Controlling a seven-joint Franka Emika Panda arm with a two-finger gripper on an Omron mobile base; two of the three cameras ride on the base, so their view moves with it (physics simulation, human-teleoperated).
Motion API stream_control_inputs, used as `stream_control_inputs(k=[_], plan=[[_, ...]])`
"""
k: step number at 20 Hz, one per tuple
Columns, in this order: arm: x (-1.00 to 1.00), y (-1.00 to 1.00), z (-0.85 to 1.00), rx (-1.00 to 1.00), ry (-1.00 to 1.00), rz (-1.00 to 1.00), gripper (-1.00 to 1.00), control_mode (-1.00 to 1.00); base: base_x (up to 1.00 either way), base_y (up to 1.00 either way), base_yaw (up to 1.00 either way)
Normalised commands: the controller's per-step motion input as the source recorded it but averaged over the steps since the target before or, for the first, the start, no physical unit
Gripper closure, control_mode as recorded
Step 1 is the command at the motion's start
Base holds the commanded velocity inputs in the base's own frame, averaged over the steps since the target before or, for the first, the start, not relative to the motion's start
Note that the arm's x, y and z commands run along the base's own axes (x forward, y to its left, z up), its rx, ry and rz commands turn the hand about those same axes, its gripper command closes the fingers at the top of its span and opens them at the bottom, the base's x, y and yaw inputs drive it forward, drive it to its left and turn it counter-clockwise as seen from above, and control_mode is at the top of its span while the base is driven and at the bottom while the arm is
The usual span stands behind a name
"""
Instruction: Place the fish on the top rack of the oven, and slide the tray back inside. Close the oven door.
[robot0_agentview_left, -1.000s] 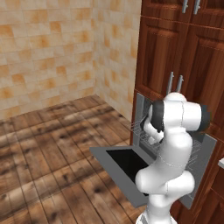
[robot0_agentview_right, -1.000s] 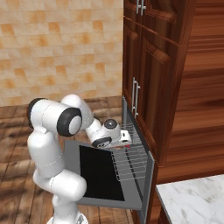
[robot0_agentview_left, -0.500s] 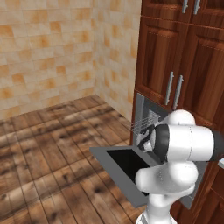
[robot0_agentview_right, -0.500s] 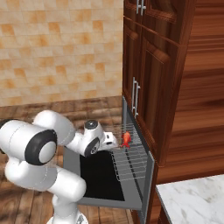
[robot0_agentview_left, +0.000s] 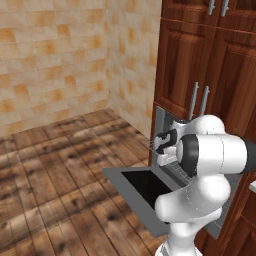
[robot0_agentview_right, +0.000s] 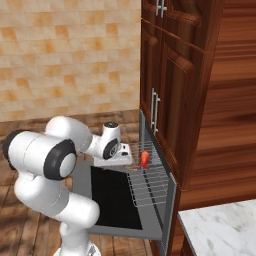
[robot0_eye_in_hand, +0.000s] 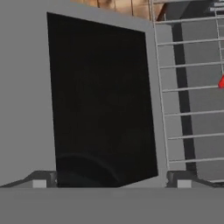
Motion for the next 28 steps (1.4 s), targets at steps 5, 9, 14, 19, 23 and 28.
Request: stream_control_inputs(k=[5,9,14,19,23,28], plan=[[0.33,0.38,-0.64,-0.01,0.05,0.0,-1.0,-1.0,0.0,0.0,0.0],[0.34,0.28,-0.41,-0.06,0.0,0.0,-1.0,-1.0,0.0,0.0,0.0],[0.45,0.02,-0.29,-0.09,-0.02,0.0,-1.0,-1.0,0.0,0.0,0.0],[0.45,0.0,-0.5,-0.11,-0.01,-0.03,-1.0,-1.0,0.0,0.0,0.0],[0.65,0.0,-0.49,-0.02,0.04,-0.04,-1.0,-1.0,0.0,0.0,0.0],[0.6,0.0,-0.28,0.0,0.03,-0.03,-1.0,-1.0,0.0,0.0,0.0]])
